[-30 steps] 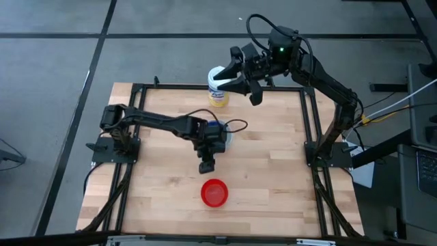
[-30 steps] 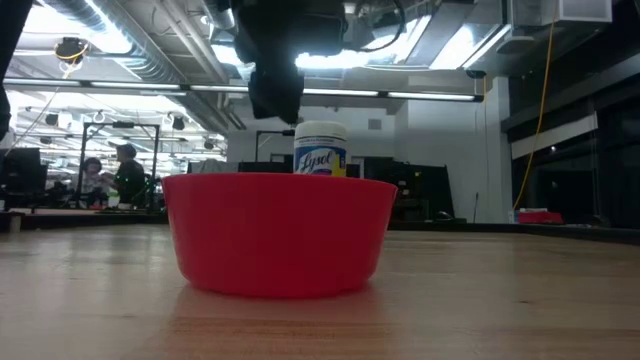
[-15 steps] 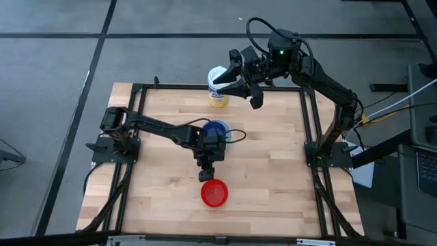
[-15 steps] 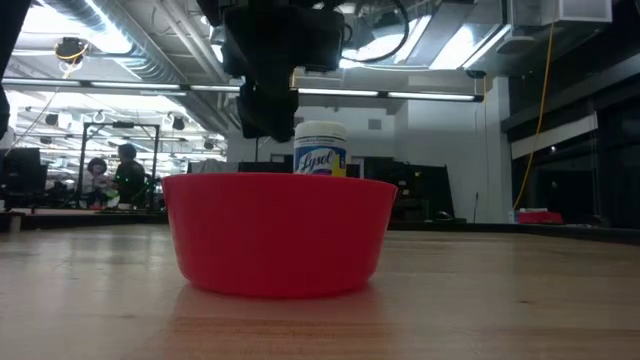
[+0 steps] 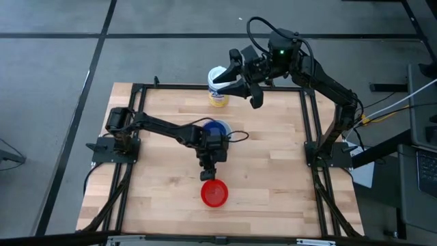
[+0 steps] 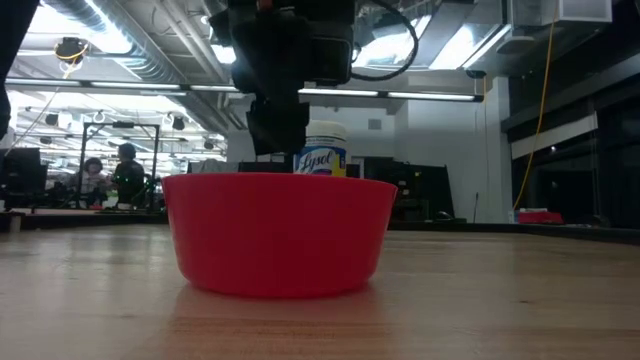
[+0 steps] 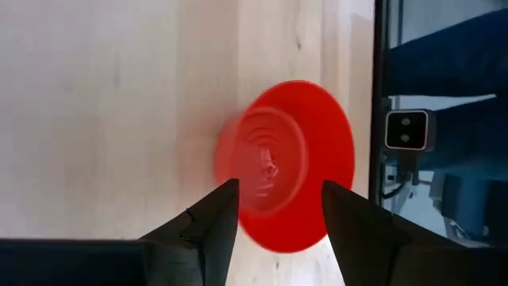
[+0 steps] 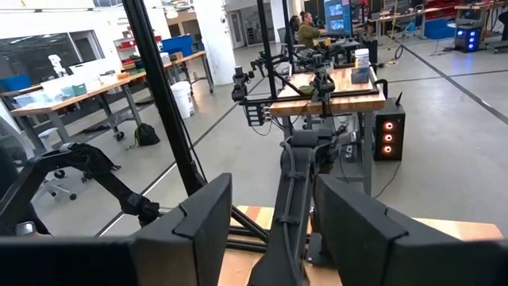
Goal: Nest bowls inside each other
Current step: Stack the red bowl on top of the blue bowl
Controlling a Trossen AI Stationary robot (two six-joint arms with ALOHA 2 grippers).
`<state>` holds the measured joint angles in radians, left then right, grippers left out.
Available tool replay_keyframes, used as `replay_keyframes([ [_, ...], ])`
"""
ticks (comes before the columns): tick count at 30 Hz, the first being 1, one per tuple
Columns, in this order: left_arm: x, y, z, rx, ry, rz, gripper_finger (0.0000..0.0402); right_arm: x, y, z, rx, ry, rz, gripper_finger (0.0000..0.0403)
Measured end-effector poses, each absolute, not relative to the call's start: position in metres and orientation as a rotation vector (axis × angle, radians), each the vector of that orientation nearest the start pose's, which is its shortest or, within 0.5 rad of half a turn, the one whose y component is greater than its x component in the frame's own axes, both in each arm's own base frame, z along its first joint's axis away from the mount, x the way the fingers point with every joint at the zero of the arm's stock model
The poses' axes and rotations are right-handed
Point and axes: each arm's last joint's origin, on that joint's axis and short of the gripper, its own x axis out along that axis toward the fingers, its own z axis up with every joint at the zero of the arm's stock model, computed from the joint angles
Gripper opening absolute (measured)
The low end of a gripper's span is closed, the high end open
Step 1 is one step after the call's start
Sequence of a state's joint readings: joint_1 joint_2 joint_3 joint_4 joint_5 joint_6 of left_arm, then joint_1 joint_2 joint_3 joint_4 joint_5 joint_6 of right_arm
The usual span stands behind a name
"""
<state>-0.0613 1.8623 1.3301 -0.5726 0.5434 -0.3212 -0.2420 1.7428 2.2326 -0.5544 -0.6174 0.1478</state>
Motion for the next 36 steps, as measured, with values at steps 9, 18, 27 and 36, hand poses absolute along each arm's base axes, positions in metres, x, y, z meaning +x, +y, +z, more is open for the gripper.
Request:
replay_keyframes([
  [9, 0.391, -0.042, 0.158, -0.583, 1.247, -0.420, 0.0176, 0.338, -0.066, 0.526, 0.171, 0.086, 0.370, 0.0169],
  [18, 0.395, -0.043, 0.134, -0.602, 1.290, -0.413, 0.0167, 0.338, -0.066, 0.526, 0.171, 0.087, 0.371, 0.0179],
  [27, 0.403, -0.036, 0.168, -0.494, 1.196, -0.313, 0.0006, 0.338, -0.066, 0.526, 0.168, 0.088, 0.371, 0.0170],
  [36, 0.403, 0.010, 0.279, -0.527, 0.865, -0.215, 0.0004, 0.338, -0.067, 0.527, 0.149, 0.076, 0.369, 0.0153],
])
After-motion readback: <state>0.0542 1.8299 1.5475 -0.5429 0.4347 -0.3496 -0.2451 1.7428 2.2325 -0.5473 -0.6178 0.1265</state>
